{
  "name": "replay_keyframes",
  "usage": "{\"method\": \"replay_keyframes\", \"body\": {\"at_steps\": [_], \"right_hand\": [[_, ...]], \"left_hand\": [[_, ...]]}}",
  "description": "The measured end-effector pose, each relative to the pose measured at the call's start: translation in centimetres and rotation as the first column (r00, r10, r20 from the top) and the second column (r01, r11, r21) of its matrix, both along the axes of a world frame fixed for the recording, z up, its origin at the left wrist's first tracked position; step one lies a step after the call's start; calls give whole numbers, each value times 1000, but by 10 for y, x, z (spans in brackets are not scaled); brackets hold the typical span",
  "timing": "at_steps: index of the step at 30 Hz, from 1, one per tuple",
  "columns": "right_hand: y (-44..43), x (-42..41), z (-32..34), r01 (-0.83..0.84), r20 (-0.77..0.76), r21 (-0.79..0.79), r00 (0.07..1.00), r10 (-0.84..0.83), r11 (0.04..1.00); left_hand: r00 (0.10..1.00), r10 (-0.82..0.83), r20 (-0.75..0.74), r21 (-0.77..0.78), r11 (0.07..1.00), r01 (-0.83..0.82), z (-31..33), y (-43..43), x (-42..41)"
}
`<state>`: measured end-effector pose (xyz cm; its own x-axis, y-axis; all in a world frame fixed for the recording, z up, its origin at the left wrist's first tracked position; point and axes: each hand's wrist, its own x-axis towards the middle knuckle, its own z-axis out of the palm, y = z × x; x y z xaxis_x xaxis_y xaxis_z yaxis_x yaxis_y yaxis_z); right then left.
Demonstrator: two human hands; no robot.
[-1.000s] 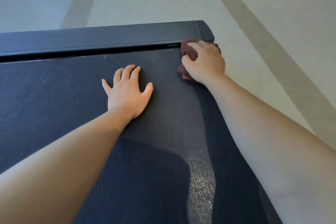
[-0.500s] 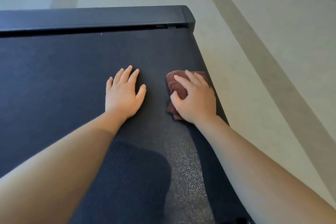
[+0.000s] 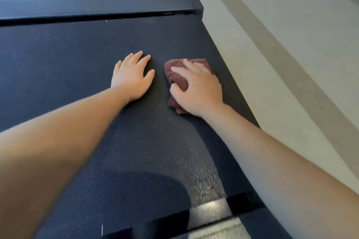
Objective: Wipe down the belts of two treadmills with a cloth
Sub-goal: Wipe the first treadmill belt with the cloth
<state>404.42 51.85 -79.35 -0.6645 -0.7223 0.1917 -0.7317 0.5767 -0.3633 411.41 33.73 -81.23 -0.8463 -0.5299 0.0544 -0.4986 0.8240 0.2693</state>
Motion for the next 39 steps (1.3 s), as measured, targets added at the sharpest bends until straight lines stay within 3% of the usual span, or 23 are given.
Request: {"method": "replay_keyframes", "body": {"at_steps": [8,13,23,28,33,39], "right_hand": [[126,108,7,-28,45,70,999,25,997],[148,94,11,56,112,-3,992,-55,998],[97,10,10,233,111,-53,968,-226,971],[129,44,11,105,77,7,991,-105,994],[170,80,12,-10,40,223,999,1,975],[153,59,8,27,50,106,998,-32,994]], "left_hand": [[992,-117,53,14,993,117,5,83,90],[986,-149,72,-44,987,152,0,121,115],[991,-121,59,-62,990,125,1,125,117],[993,-110,42,-49,993,112,2,127,118],[995,-99,27,-44,994,100,3,129,116],[995,-96,14,-28,995,96,4,129,116]]}}
